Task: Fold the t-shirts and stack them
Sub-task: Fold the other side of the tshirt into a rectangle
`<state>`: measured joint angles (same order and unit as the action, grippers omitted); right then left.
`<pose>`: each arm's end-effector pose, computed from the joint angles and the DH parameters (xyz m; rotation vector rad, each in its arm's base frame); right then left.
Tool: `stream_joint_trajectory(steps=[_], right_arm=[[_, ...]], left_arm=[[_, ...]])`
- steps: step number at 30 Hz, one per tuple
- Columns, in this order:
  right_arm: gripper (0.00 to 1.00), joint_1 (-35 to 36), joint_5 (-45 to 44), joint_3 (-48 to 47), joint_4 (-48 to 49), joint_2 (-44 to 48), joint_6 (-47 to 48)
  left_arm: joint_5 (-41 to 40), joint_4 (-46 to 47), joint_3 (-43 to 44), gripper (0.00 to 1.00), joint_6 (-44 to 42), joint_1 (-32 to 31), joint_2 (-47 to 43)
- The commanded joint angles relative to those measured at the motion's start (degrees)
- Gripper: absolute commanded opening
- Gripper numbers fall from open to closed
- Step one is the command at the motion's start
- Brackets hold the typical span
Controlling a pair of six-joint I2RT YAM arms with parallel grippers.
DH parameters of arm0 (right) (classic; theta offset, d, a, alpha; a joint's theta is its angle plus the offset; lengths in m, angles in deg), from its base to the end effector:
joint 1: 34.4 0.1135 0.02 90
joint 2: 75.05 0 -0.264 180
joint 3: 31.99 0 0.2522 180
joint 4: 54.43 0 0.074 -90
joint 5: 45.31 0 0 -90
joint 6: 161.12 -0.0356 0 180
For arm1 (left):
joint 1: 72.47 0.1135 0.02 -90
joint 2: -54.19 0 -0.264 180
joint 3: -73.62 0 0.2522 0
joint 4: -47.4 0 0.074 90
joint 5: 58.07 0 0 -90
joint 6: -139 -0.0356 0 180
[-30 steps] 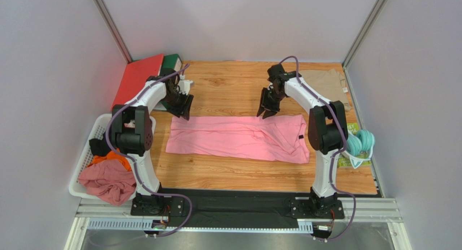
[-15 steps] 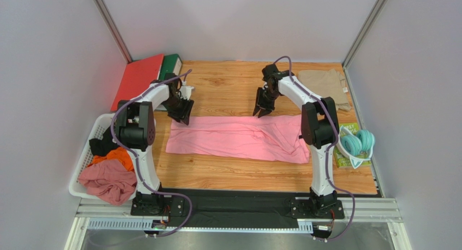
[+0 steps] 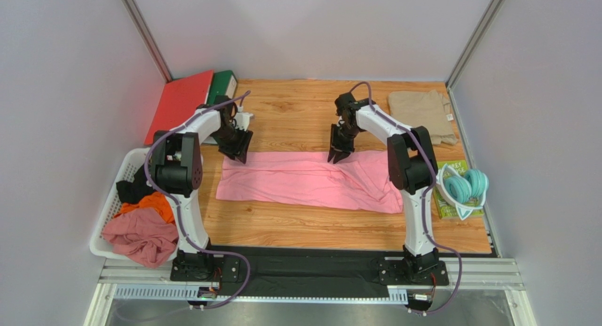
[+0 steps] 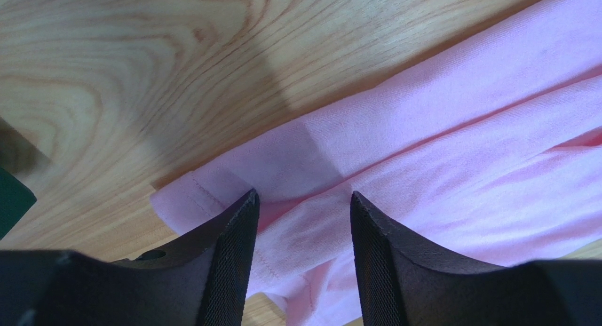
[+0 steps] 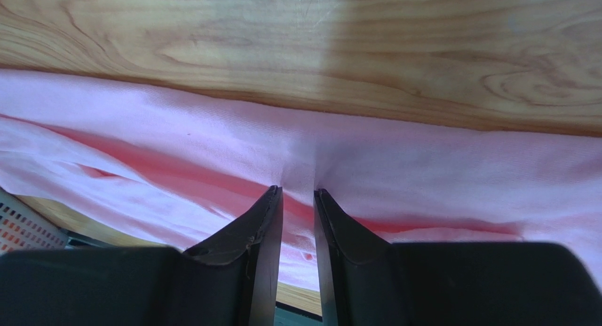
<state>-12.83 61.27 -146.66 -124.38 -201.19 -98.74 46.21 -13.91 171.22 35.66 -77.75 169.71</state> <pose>0.4045 0.1708 0.1696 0.1291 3.0829 0.5051 0.3915 -0.0450 0.1676 0.5060 2.8735 -0.3452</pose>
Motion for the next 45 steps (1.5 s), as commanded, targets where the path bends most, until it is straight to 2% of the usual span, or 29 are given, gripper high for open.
stream_joint_trajectory(steps=[1, 7, 16, 24, 27, 29, 34, 39, 45], right_arm=[[0.27, 1.55, -0.49, 1.67, 0.2, 0.64, 1.16], [0.24, 3.4, -1.37, 4.74, -0.24, 3.09, 1.6], [0.22, 5.86, -3.83, 19.23, 1.95, 17.49, 0.28], [0.21, 7.79, -4.27, 26.19, 2.39, 24.72, -1.74], [0.24, 7.36, -7.6, 23.13, 0.82, 24.9, -1.04], [0.34, 6.04, -9.11, 20.06, -0.85, 23.06, 0.01], [0.42, 1.03, -8.41, 11.53, -2.53, 17.88, 0.81], [0.4, -2.05, -8.32, 8.79, -3.06, 14.35, 1.25], [0.39, -2.31, -8.49, 9.67, -2.53, 12.68, 1.34]], left_arm=[[0.39, -0.88, 0.02, 0.57, -0.9, -0.43, -2.15], [-0.48, -0.88, -0.6, 0.57, -1.33, -0.61, -2.67], [-0.66, -1.05, -0.42, 0.57, -1.51, -0.61, -3.55], [-1.01, -1.23, -0.77, 0.57, -1.86, -0.7, -4.69], [-1.1, -1.4, -0.69, 0.57, -1.95, -0.7, -4.7], [-1.1, -1.49, -0.69, 0.57, -1.95, -0.7, -4.78], [-1.27, -1.67, -1.13, 0.57, -2.39, -0.7, -5.66], [-1.45, -1.76, -1.13, 0.57, -2.83, -0.7, -6.28], [-1.19, -1.67, -1.04, 0.57, -2.92, -0.7, -6.28]])
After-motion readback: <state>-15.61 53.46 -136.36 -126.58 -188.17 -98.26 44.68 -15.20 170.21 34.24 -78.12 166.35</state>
